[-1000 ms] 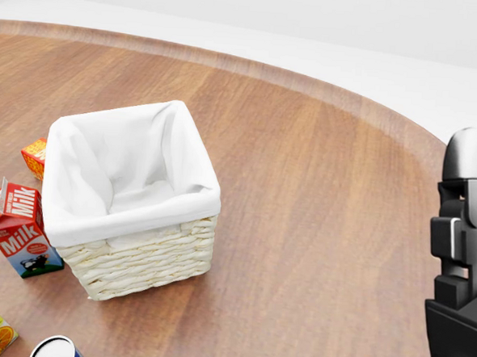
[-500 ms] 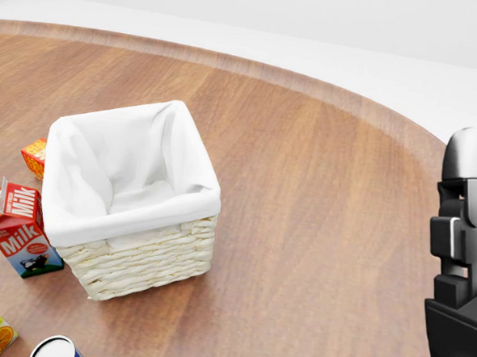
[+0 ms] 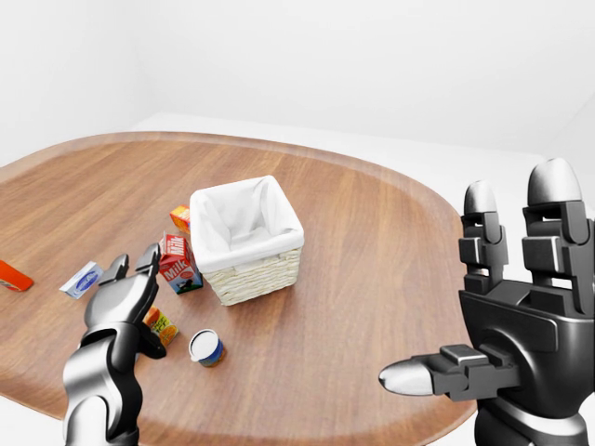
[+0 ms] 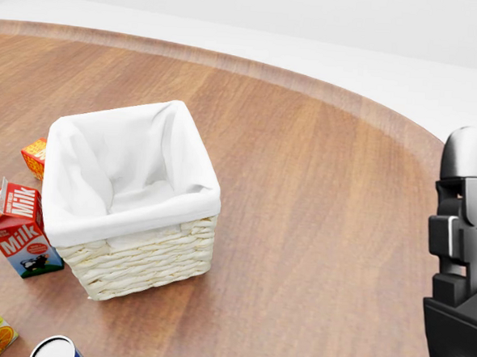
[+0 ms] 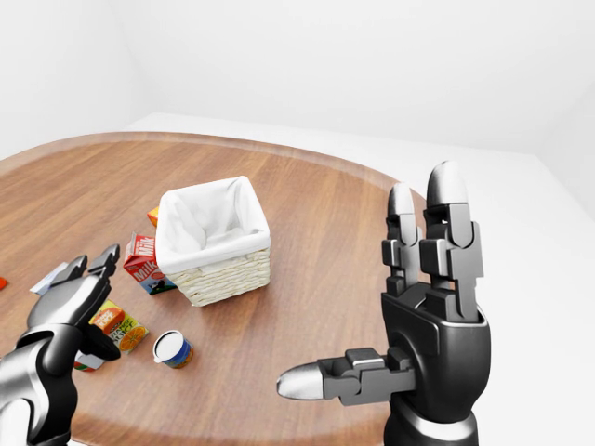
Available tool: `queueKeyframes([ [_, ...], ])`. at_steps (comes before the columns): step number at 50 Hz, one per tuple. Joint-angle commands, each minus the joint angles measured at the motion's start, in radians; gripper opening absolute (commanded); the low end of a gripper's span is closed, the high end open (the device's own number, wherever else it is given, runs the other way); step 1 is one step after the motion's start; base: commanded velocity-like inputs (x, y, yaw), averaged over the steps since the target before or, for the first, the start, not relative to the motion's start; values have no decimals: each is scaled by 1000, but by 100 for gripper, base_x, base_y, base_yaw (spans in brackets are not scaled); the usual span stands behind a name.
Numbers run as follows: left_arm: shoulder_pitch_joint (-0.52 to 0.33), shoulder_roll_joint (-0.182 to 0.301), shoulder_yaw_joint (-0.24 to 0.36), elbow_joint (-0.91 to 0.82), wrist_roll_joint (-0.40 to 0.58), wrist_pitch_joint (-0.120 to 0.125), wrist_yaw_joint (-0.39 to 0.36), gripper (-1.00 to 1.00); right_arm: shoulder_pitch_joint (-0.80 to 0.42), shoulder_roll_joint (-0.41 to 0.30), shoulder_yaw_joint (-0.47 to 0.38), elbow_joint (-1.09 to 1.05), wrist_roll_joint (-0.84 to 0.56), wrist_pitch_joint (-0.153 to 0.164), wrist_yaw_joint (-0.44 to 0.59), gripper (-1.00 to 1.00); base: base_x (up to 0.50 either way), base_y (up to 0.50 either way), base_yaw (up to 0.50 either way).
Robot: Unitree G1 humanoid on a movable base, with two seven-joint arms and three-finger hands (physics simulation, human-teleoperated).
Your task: Pick up the orange juice, and put it in the basket.
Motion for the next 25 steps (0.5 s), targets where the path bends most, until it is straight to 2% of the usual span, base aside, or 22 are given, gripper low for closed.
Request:
queueKeyframes([
  [1, 0, 16, -10, 65, 1, 0, 22, 100, -4, 4, 0, 0, -1, 7, 3, 100, 0, 0, 0],
  [8, 0, 24, -8, 70, 12, 0, 23, 100, -5, 5, 0, 0, -1, 8, 4, 100, 0, 0, 0],
  [19, -2, 45, 43, 39, 0, 0, -11, 100, -18, 10, 1, 6, -4, 21, 8, 100, 0, 0, 0],
  [25, -6, 63, 73, 37, -10, 0, -21, 100, -11, 10, 0, 0, -3, 19, 8, 100, 0, 0, 0],
])
